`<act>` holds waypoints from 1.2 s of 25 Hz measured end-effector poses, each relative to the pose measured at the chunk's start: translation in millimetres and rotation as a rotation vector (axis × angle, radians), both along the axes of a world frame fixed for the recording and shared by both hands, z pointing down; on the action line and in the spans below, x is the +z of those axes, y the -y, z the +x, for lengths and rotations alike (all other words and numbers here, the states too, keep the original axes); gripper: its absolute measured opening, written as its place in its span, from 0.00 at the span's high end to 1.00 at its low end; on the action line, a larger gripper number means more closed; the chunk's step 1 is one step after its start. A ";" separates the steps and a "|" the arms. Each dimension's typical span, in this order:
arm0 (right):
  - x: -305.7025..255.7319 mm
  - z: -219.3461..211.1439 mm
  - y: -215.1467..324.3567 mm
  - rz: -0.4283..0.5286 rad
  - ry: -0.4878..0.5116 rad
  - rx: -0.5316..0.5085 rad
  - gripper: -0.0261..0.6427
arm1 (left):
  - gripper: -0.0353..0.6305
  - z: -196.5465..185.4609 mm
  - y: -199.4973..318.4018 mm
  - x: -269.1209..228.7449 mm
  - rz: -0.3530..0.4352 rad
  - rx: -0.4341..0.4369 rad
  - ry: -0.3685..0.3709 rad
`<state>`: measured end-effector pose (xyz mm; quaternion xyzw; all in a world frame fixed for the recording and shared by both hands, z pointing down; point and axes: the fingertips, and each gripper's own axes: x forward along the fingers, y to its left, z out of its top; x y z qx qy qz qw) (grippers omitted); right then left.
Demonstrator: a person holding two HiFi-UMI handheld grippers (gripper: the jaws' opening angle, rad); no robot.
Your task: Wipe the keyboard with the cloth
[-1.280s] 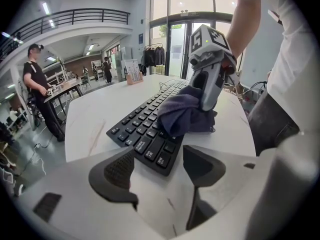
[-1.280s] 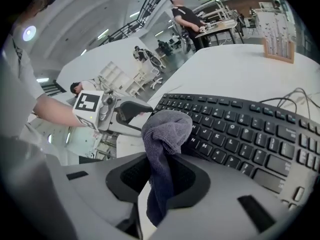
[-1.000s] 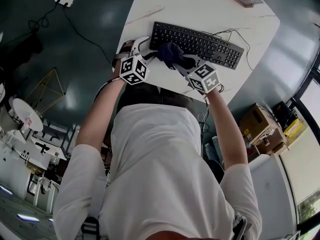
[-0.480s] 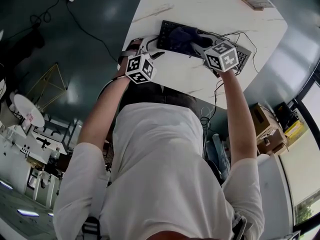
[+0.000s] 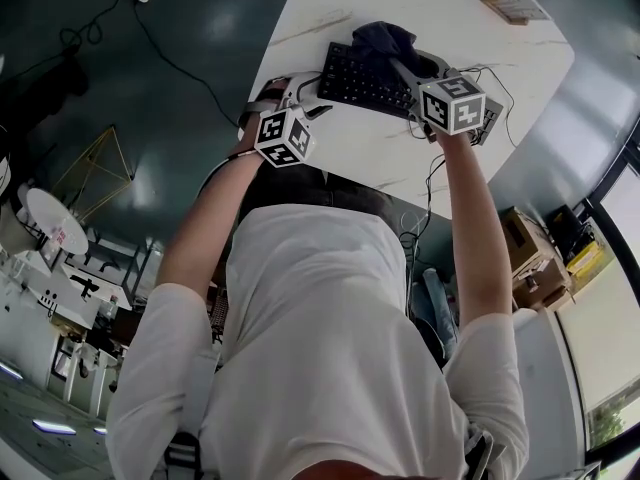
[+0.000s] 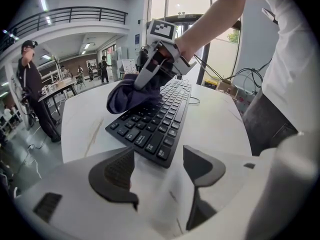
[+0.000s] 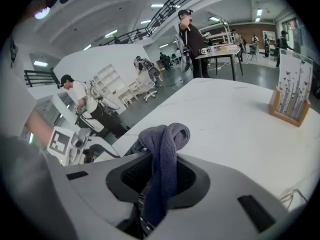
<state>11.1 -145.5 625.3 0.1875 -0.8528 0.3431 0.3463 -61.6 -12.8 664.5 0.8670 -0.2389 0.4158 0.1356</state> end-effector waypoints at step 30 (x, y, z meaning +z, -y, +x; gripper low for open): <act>16.8 -39.0 -157.5 -0.336 0.071 0.083 0.82 | 0.49 -45.5 -5.6 3.3 -0.014 -0.034 0.066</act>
